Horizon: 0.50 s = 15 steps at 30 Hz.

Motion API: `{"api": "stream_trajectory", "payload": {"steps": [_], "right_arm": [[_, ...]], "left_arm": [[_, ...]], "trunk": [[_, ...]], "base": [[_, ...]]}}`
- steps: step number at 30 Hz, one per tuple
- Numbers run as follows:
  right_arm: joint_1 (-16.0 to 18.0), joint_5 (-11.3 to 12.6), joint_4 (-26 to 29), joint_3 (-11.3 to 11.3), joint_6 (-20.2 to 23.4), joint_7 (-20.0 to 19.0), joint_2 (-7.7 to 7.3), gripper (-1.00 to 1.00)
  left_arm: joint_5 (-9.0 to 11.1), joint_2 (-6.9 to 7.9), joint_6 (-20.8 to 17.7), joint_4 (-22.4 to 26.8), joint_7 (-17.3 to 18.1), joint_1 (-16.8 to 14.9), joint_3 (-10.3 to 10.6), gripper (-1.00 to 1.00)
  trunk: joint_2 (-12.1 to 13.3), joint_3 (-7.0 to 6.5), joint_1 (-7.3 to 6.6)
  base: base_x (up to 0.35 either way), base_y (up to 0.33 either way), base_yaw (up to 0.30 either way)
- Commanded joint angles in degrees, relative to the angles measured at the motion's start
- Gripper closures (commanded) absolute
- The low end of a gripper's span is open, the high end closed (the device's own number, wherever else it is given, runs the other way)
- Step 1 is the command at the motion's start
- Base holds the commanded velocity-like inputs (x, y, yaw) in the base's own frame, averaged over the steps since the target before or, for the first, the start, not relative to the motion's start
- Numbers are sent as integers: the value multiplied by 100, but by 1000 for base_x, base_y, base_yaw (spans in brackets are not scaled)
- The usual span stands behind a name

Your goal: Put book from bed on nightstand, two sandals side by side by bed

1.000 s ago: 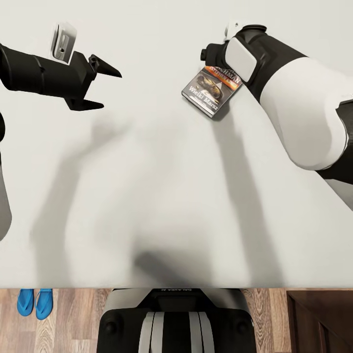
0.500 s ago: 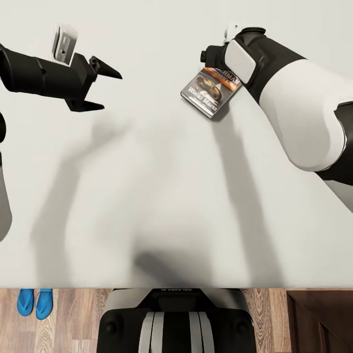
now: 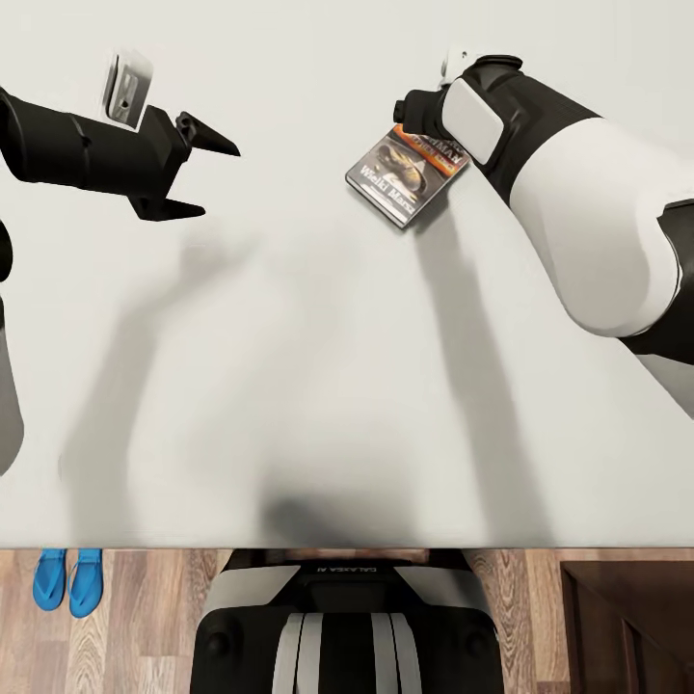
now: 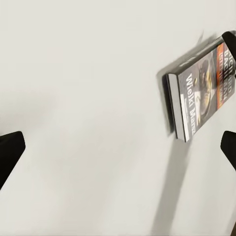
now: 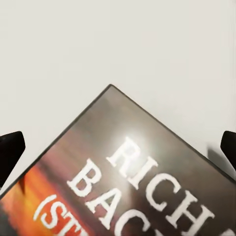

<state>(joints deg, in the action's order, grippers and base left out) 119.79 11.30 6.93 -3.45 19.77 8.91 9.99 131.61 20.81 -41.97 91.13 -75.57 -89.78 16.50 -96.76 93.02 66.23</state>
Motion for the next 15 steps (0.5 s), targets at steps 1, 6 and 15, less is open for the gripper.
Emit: {"api": "stream_trajectory", "payload": {"steps": [1, 6, 15], "right_arm": [[1, 57, 10, -36, 29, 32, 0, -100], [1, 57, 10, -39, 24, 32, 0, -100], [1, 57, 10, -41, 22, 32, 0, -100]], "left_arm": [[22, 3, -48, 1, -38, -7, 2, -100], [16, 4, -48, 1, -37, -12, -2, -100], [30, 22, -41, 1, -37, -13, -20, -100]], "trunk": [[-1, 2, 0], [-1, 2, 0], [-1, 2, 0]], "base": [[-17, -3, 0], [-10, -2, 0], [-175, 0, 0]]}}
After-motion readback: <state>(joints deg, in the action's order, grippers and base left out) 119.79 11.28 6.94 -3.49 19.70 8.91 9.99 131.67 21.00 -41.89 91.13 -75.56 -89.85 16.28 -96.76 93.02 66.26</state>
